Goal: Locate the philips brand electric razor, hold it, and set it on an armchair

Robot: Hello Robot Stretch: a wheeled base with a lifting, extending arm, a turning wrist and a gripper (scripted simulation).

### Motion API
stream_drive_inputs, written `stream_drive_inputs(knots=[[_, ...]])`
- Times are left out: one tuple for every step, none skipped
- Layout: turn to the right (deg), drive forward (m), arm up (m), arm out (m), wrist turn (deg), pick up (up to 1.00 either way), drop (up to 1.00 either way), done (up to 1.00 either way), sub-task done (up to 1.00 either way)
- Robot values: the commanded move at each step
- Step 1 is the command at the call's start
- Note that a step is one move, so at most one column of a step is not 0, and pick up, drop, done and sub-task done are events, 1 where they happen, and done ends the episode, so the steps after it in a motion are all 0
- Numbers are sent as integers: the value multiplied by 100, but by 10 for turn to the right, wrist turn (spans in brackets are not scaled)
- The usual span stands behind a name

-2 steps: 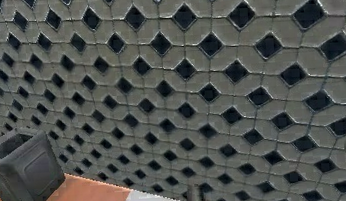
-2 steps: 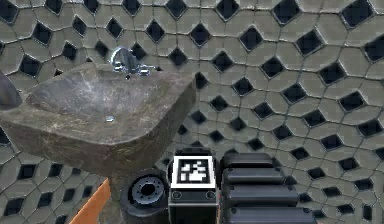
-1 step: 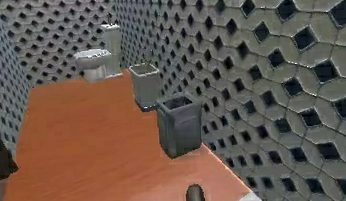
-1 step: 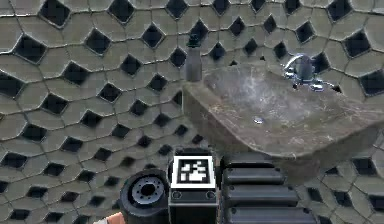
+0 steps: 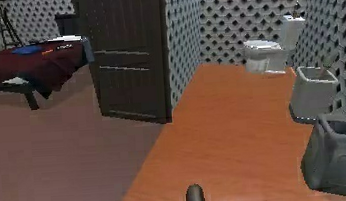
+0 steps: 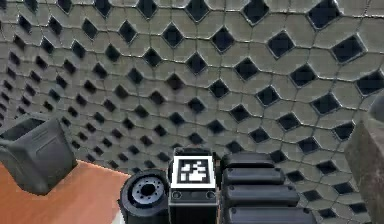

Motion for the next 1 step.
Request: stream_drive_inputs(knots=[[-240,0,0,0,0,0,0,0,0]])
